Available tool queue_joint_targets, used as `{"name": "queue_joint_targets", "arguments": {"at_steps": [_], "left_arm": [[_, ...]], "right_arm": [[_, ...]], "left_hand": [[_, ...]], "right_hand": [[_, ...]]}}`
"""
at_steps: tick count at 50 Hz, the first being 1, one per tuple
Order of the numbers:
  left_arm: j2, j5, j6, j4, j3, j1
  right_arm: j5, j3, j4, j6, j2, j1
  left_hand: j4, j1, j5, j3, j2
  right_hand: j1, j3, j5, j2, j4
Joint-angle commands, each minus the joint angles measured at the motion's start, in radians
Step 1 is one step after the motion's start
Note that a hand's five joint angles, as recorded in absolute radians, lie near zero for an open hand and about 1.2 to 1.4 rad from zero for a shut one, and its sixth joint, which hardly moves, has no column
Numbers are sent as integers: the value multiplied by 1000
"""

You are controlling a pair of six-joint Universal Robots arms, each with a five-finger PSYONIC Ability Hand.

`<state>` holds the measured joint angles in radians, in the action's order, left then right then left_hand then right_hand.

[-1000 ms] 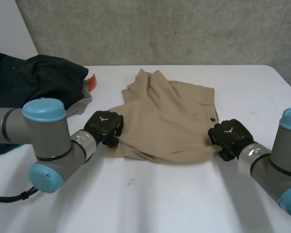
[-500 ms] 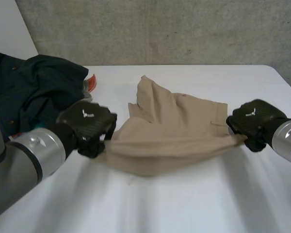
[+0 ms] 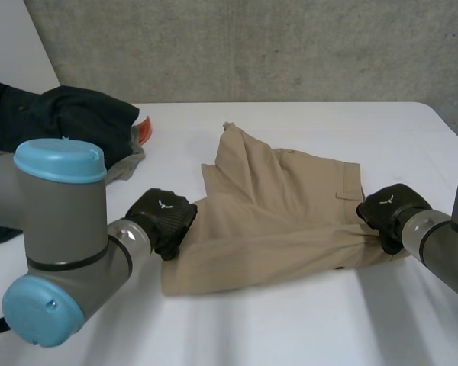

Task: Fold the laundry.

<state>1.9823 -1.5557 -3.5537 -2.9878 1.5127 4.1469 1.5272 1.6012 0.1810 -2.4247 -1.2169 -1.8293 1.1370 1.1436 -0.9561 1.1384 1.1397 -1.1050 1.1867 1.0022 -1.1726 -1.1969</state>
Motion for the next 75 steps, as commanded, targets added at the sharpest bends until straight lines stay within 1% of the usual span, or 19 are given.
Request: {"name": "queue_joint_targets", "arguments": {"at_steps": [1, 4, 5, 6, 7, 10, 13, 18, 30, 44, 45, 47, 48, 53, 57, 59, 65, 71, 75], "left_arm": [[25, 5, -7, -29, -32, -5], [105, 0, -7, -48, -98, -5], [124, 0, -5, -46, -118, -1], [141, 0, -1, -39, -133, -1], [170, -1, -2, -5, -144, -8], [168, -6, 10, 59, -141, -11], [135, -7, 22, 115, -123, -17], [49, -4, 59, 121, -62, -13], [23, -3, 91, 135, -2, -20], [24, 9, 141, 144, 26, -30], [35, 9, 144, 138, 23, -34], [76, 2, 145, 125, 8, -54], [84, -3, 145, 125, 1, -59], [43, -3, 144, 142, -6, -85], [-138, 2, 119, 245, 37, -89], [-236, 9, 87, 343, 58, -93], [-431, 14, -63, 495, 130, -129], [-406, 9, -100, 452, 190, -154], [-230, -7, -111, 301, 169, -151]], "right_arm": [[-9, -41, -9, 4, 19, -2], [4, -89, -17, 3, 62, -5], [5, -95, -17, 3, 71, -10], [4, -101, -17, 3, 83, -24], [4, -101, -20, 1, 85, -33], [2, -92, -23, 1, 83, -53], [2, -83, -23, -1, 83, -53], [2, -75, -23, -1, 83, -53], [4, -63, -25, -1, 82, -51], [4, -33, -35, -1, 77, -50], [5, -30, -38, -1, 74, -48], [8, -27, -40, -1, 66, -48], [11, -24, -40, -1, 62, -48], [39, -6, -23, 10, -25, -47], [41, 29, 53, 54, -149, -47], [34, 46, 112, 100, -205, -47], [24, 114, 311, 288, -337, -13], [10, 167, 319, 319, -339, -10], [-12, 172, 247, 318, -265, -15]], "left_hand": [[259, 253, -266, 258, 257], [259, 253, -266, 258, 257], [181, 175, -188, 180, 179], [-20, -27, 14, -22, -23], [-339, -346, 333, -340, -342], [-533, -539, 526, -534, -535], [-562, -569, 556, -564, -565], [-533, -540, 527, -535, -536], [-369, -375, 362, -370, -371], [-372, -378, 365, -373, -374], [-331, -337, 324, -332, -334], [190, 183, -196, 188, 187], [259, 252, -265, 257, 256], [259, 253, -266, 258, 257], [259, 253, -266, 258, 257], [259, 253, -266, 258, 257], [259, 253, -266, 258, 257], [259, 253, -266, 258, 257], [259, 253, -266, 258, 257]], "right_hand": [[-291, 210, 220, -224, -199], [-291, 210, 220, -224, -199], [-291, 210, 220, -224, -199], [-291, 210, 220, -224, -199], [-291, 210, 220, -224, -199], [-291, 210, 220, -224, -199], [-291, 210, 220, -224, -199], [-291, 210, 220, -224, -199], [-291, 210, 220, -224, -199], [-291, 210, 220, -224, -199], [-291, 210, 220, -224, -199], [-291, 210, 220, -224, -199], [-291, 210, 220, -224, -199], [-291, 210, 220, -224, -199], [-291, 210, 220, -224, -199], [-291, 210, 220, -224, -199], [-291, 210, 220, -224, -199], [-291, 210, 220, -224, -199], [-291, 210, 220, -224, -199]]}}
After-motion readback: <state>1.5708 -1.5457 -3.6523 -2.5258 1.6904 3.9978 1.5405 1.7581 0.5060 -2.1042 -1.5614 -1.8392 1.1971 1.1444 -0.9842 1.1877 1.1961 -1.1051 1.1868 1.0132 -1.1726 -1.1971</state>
